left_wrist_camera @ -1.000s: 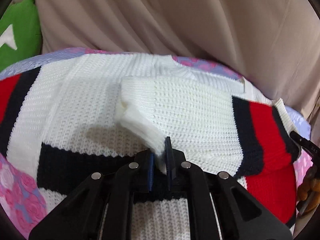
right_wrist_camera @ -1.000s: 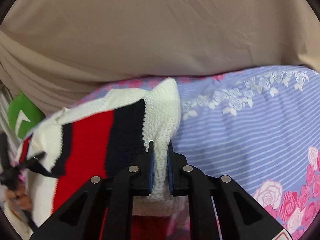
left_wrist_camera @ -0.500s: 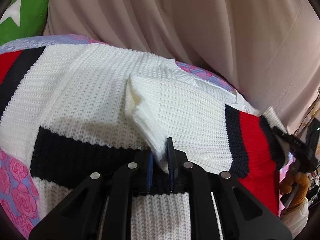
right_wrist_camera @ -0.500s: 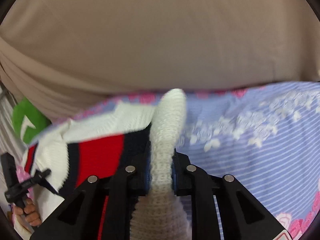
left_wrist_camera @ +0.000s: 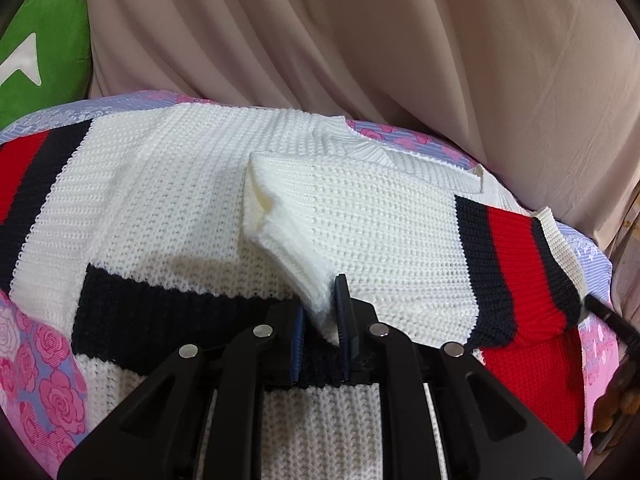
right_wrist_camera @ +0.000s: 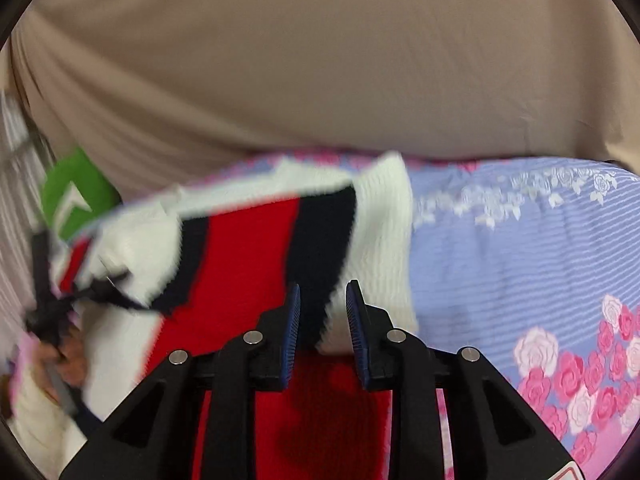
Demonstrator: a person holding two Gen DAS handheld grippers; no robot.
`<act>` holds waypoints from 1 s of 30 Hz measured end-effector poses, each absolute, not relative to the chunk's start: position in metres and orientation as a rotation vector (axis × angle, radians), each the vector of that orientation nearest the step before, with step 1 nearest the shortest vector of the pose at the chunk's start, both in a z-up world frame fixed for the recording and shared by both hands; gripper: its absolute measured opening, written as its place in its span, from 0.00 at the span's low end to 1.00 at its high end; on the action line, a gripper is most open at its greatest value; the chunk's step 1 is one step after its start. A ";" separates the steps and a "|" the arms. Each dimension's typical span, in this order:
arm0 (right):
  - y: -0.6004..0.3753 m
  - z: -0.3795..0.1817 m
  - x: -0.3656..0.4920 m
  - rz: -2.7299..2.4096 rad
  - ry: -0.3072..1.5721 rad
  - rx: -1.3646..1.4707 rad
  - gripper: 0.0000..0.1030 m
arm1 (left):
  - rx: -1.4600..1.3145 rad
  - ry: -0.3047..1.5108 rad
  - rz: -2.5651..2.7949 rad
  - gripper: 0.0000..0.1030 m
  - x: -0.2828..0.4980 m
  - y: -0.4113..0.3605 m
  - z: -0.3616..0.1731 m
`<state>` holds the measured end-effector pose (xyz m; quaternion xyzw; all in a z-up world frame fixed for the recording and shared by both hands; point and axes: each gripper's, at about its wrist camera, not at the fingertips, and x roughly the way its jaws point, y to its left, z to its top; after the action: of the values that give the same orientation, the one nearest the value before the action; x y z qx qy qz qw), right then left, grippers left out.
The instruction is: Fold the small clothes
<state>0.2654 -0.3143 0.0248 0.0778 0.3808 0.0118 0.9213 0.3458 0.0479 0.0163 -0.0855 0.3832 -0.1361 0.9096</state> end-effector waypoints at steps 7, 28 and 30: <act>-0.316 0.036 0.252 0.025 0.723 0.188 0.17 | -0.178 0.793 -0.278 0.14 0.349 0.047 0.014; -0.302 0.036 0.223 -0.137 0.717 0.038 0.28 | -0.177 0.726 -0.069 0.27 0.310 0.114 0.035; -0.295 0.036 0.208 -0.097 0.705 0.053 0.29 | -0.246 0.716 -0.013 0.43 0.296 0.164 0.045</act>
<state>0.2082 -0.2953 0.0364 0.0261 0.3450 -0.0474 0.9370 0.2960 0.1635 0.0451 -0.1201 0.3494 -0.0064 0.9292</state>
